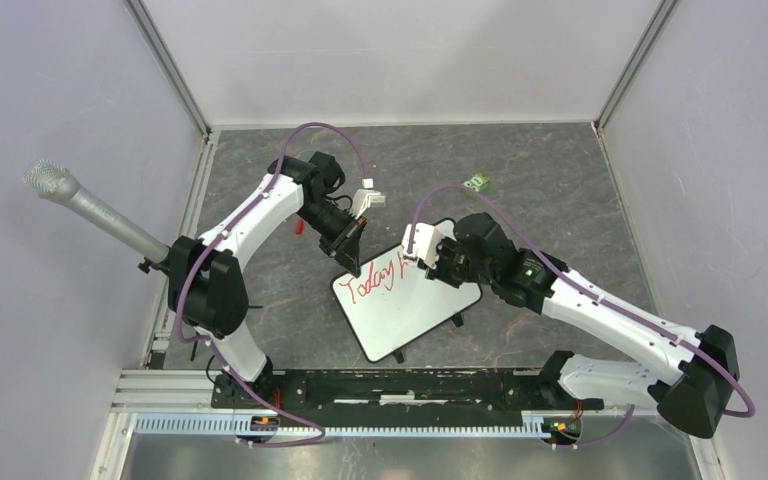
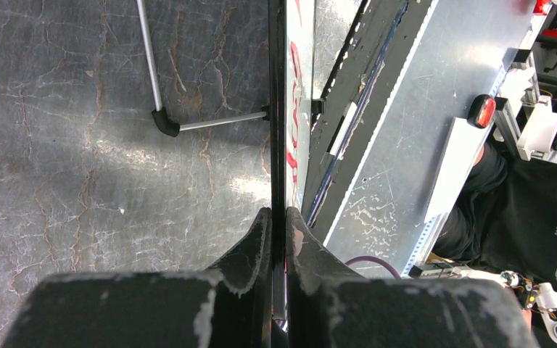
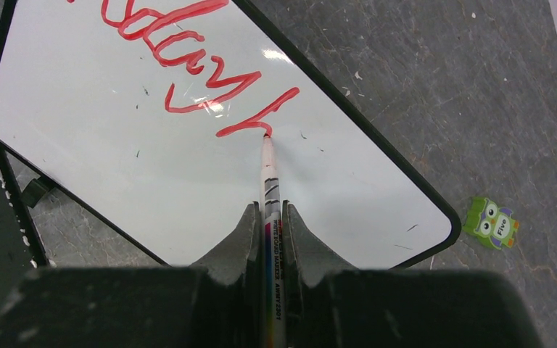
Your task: Write a sentence on the whiteboard
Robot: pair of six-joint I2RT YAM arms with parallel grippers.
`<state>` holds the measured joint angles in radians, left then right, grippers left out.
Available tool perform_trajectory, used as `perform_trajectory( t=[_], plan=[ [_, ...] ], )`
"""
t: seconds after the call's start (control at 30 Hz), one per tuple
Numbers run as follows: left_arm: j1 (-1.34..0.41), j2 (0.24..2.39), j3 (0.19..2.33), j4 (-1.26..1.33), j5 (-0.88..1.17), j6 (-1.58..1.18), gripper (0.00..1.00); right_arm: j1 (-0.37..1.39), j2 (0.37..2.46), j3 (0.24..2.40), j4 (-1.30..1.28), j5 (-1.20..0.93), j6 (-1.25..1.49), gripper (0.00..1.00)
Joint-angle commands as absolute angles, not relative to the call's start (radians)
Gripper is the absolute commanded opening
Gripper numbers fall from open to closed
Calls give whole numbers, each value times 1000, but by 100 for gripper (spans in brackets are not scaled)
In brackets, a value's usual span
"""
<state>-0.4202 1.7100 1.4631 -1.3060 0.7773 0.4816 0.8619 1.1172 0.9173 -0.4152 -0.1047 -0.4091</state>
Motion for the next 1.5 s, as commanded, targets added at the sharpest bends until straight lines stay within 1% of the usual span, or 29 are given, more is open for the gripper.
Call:
perform_trajectory(
  t=[0.0, 0.5, 0.7, 0.93, 1.23, 1.47],
  plan=[
    [-424, 1704, 1473, -1295, 796, 515, 3, 856, 1109, 887, -436, -114, -416, 0],
    [-424, 1706, 1471, -1295, 798, 516, 2, 887, 1144, 924, -436, -202, -415, 0],
    [-424, 1706, 1470, -1296, 798, 520, 2, 899, 1156, 937, -435, -197, -415, 0],
    [-424, 1707, 1469, -1295, 798, 520, 2, 900, 1120, 936, -443, -181, -417, 0],
    [-425, 1699, 1464, -1292, 796, 517, 2, 848, 1075, 941, -452, -172, -408, 0],
    [-424, 1702, 1465, -1290, 800, 521, 2, 846, 1090, 959, -443, -172, -408, 0]
  ],
)
